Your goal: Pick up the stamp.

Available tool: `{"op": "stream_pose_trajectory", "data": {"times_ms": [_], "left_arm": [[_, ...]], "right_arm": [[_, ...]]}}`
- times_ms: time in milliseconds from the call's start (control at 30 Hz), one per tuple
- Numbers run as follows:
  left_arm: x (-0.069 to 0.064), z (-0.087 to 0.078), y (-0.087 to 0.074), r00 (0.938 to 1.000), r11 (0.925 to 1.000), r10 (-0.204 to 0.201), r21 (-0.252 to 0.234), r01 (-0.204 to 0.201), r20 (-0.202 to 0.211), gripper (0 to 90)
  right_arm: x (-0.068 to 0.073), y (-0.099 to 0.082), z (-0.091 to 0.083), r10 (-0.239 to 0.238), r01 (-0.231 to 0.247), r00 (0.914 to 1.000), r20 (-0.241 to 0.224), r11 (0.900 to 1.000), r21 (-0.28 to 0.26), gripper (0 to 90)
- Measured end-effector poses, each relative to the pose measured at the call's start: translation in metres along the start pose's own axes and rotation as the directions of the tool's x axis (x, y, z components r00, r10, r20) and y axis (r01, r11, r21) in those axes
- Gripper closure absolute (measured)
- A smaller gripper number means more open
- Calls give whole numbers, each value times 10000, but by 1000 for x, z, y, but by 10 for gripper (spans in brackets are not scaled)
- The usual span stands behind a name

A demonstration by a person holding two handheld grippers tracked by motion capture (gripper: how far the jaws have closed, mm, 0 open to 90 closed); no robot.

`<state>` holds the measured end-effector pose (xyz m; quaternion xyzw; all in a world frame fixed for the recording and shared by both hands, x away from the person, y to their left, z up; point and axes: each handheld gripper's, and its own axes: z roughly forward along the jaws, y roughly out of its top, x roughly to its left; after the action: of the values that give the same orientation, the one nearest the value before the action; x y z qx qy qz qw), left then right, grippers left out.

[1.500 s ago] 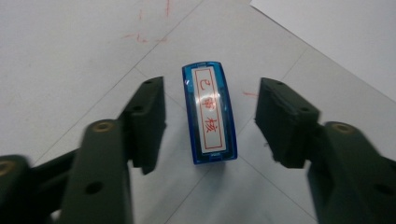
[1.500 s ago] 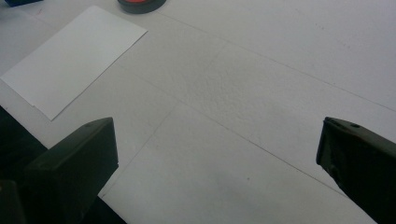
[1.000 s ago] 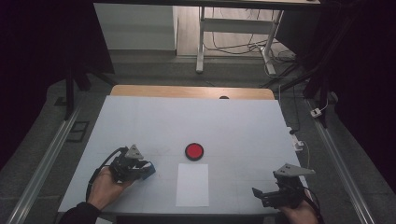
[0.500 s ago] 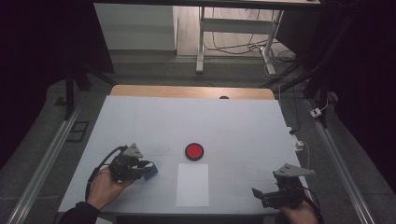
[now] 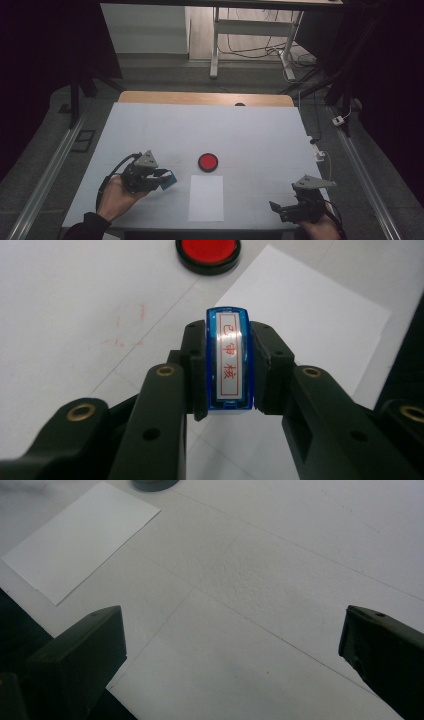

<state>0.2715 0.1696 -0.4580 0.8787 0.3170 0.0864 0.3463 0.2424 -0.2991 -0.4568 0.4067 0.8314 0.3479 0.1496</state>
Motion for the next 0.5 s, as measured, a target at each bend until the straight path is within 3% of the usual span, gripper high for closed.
{"op": "stream_pose_trajectory", "data": {"times_ms": [500], "left_arm": [[-11, -10, 36, 9959, 9965, 786, -309, -772, 449, 706]], "right_arm": [[0, 0, 0, -54, 54, 10000, -57, 10000, -34, 0]]}}
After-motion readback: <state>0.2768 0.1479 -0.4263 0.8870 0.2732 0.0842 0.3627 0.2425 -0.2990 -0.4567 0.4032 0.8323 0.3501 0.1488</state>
